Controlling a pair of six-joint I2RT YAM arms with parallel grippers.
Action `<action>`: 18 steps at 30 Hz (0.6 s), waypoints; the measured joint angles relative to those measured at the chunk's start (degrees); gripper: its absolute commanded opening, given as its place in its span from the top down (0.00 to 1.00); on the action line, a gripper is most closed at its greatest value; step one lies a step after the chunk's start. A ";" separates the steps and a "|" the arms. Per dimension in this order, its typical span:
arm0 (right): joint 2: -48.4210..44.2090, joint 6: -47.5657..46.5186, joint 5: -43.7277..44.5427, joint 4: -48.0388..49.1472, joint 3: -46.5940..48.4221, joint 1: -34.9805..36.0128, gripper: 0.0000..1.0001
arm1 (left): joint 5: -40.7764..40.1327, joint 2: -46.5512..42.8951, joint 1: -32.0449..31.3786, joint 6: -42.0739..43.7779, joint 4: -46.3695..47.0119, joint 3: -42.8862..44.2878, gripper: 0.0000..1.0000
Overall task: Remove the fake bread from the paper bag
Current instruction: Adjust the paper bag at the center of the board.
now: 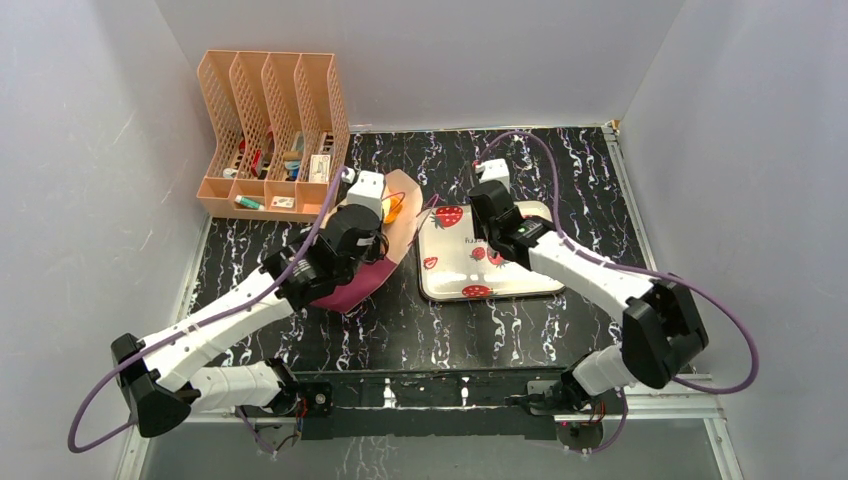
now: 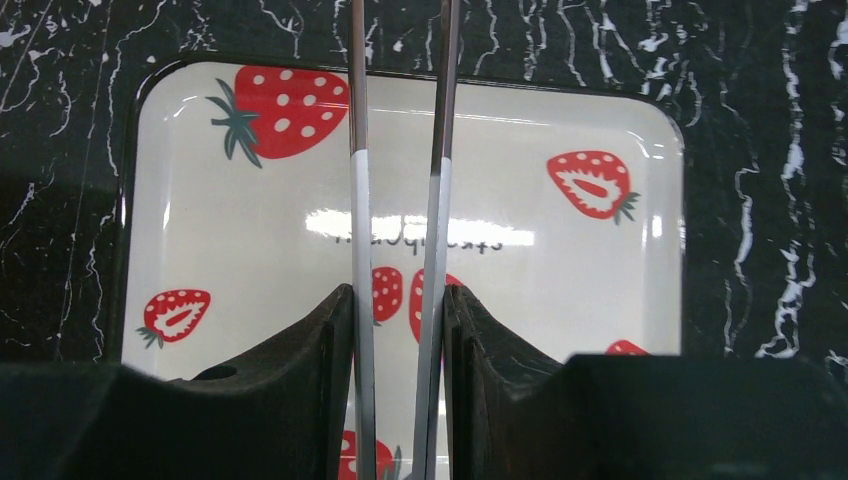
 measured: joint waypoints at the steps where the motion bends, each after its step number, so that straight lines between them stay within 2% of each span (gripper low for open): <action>1: -1.01 0.00 0.66 -1.05 0.07 0.00 0.74 | -0.31 0.00 -0.24 -0.87 0.42 -0.35 1.00; 10: -8.17 0.13 4.61 -8.74 3.72 0.00 0.74 | -1.88 0.76 -4.09 -8.31 3.37 -4.28 1.00; 17: -11.17 8.15 4.94 -14.53 7.41 0.00 0.74 | -4.68 2.29 -9.86 -13.27 3.96 -5.57 1.00; 18: -11.50 8.63 4.76 -15.19 7.80 0.00 0.68 | -5.22 2.36 -10.60 -13.90 3.91 -5.57 1.00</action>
